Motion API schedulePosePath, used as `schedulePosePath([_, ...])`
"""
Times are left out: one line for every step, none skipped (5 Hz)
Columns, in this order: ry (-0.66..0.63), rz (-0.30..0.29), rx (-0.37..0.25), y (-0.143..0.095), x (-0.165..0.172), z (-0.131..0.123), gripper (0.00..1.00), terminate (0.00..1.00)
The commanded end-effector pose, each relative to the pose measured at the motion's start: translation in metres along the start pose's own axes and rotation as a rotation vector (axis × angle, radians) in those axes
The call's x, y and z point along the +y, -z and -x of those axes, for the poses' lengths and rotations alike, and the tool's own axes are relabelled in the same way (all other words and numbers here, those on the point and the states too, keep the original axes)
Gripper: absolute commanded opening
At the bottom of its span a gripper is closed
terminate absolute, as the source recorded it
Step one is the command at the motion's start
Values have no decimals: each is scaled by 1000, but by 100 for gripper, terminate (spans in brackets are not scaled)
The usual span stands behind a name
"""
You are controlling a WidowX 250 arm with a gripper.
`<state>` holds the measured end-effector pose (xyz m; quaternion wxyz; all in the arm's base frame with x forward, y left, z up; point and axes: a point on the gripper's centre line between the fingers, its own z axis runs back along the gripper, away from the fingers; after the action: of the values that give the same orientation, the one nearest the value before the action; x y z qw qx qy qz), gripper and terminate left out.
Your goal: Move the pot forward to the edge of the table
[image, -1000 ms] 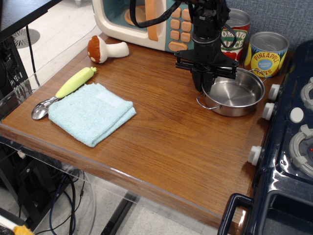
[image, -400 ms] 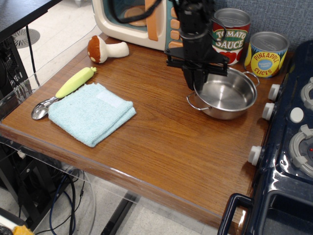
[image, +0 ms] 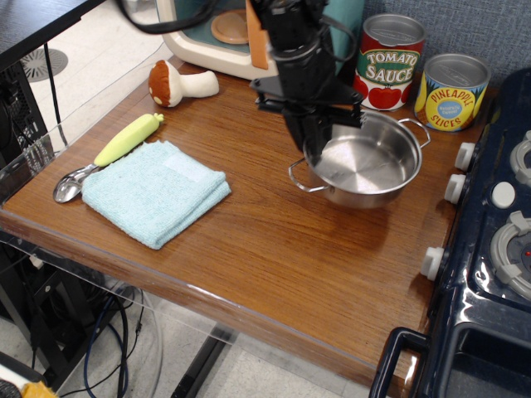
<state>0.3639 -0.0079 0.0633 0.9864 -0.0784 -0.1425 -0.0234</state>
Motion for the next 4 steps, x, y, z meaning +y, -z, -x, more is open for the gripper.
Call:
schedulePosePath([122,12,-32,-16,-16,42,0,0])
schedulePosePath([164,9,-7,-12,-24,58,0,0])
schedulePosePath([202,-4,18,-4,-31,73,0,0])
schedulePosePath([225,-17,49,5,-30,81,0,0])
